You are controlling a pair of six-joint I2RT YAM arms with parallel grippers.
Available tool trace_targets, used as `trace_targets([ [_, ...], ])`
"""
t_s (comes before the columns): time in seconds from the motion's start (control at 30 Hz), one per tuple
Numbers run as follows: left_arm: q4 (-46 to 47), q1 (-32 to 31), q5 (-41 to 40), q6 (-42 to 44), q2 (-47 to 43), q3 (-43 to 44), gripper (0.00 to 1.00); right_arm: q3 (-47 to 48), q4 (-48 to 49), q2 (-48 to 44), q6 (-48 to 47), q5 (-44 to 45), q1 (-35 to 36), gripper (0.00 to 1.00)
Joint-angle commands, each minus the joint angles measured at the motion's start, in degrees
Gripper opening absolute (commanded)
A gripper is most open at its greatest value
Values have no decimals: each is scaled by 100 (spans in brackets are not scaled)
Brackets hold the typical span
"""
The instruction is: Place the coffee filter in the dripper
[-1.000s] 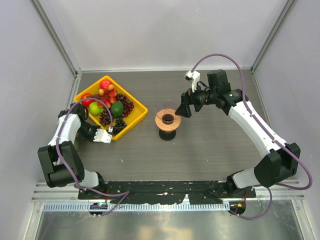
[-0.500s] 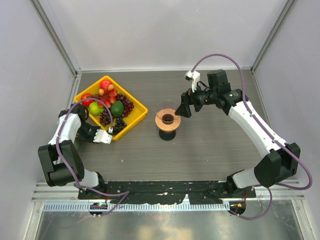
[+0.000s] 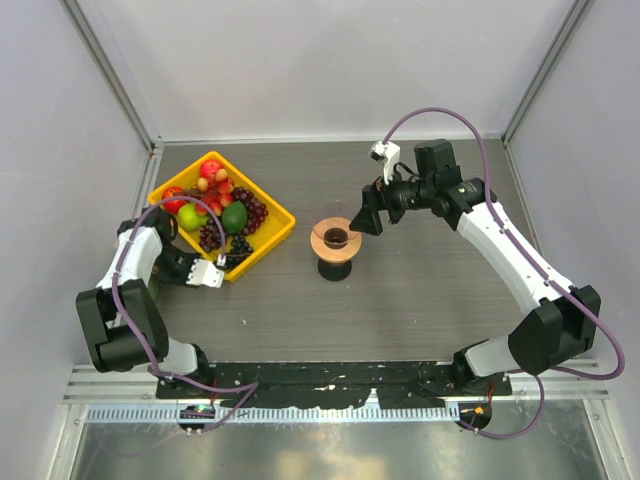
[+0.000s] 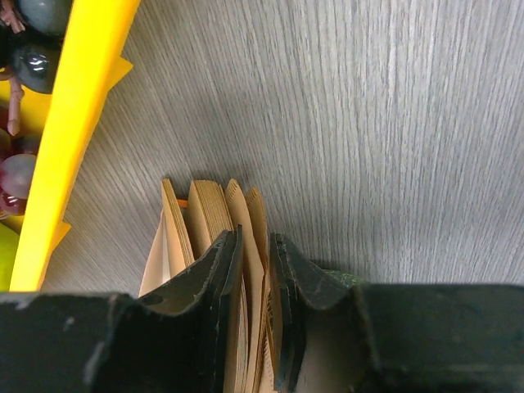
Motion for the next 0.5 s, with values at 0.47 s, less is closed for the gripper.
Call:
trace_targets([
  [0.47, 166, -16, -176, 145, 174, 263, 6, 123, 167, 81, 91, -165, 17, 92],
])
